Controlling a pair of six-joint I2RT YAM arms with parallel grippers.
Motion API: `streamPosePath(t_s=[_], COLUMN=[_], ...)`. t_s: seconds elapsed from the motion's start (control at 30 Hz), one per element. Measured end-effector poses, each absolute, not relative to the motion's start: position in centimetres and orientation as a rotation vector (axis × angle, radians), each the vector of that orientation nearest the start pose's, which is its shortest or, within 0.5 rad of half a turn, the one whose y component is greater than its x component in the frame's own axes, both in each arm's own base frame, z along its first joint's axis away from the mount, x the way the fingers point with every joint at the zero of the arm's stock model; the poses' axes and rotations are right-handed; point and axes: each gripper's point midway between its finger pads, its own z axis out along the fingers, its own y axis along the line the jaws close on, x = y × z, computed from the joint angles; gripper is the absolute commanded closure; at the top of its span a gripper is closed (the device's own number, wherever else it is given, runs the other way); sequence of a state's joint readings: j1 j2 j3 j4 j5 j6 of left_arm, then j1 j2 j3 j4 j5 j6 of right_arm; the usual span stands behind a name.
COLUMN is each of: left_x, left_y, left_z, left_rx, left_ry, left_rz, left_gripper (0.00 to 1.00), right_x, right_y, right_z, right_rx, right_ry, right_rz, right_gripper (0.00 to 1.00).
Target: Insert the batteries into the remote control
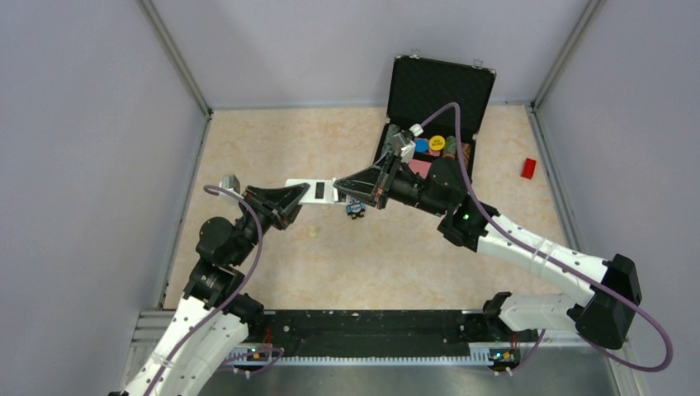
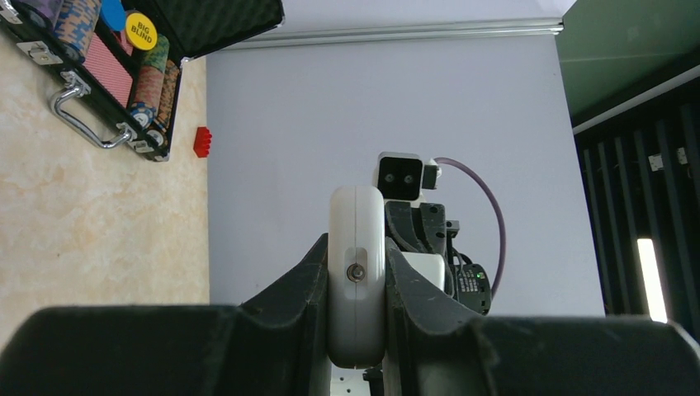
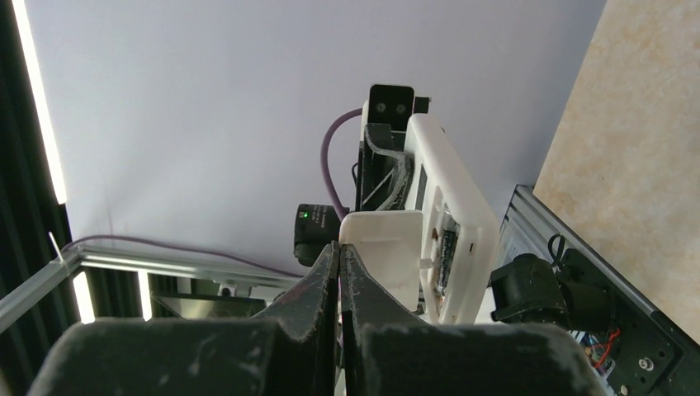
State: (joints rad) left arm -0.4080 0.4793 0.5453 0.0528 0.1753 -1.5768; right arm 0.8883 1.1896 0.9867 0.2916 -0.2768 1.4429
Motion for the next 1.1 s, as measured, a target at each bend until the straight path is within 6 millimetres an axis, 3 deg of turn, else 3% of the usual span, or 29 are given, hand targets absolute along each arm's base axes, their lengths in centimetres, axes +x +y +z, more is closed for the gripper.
streamPosePath(t_s=[0.37, 0.77, 1.1], left_x=[21.3, 21.2, 21.2], left_y=[-17.1, -17.2, -17.2], left_z=[32.7, 32.7, 32.6], left_rx=[-0.825, -0.830, -0.845], left_ry=[1.527, 1.520, 1.505], left_rz=[-1.703, -1.728, -1.752], left_gripper=[1.00, 1.00, 1.00], right_x=[19.3, 19.5, 19.7], right_y=[36.3, 36.3, 36.6], right_z=[37.2, 38.7, 38.4], right_rx=[0.295, 0.295, 0.299], right_ry=[1.850, 1.772, 1.775], right_rz=[1.942, 2.000, 1.999], right_gripper=[1.00, 1.00, 1.00])
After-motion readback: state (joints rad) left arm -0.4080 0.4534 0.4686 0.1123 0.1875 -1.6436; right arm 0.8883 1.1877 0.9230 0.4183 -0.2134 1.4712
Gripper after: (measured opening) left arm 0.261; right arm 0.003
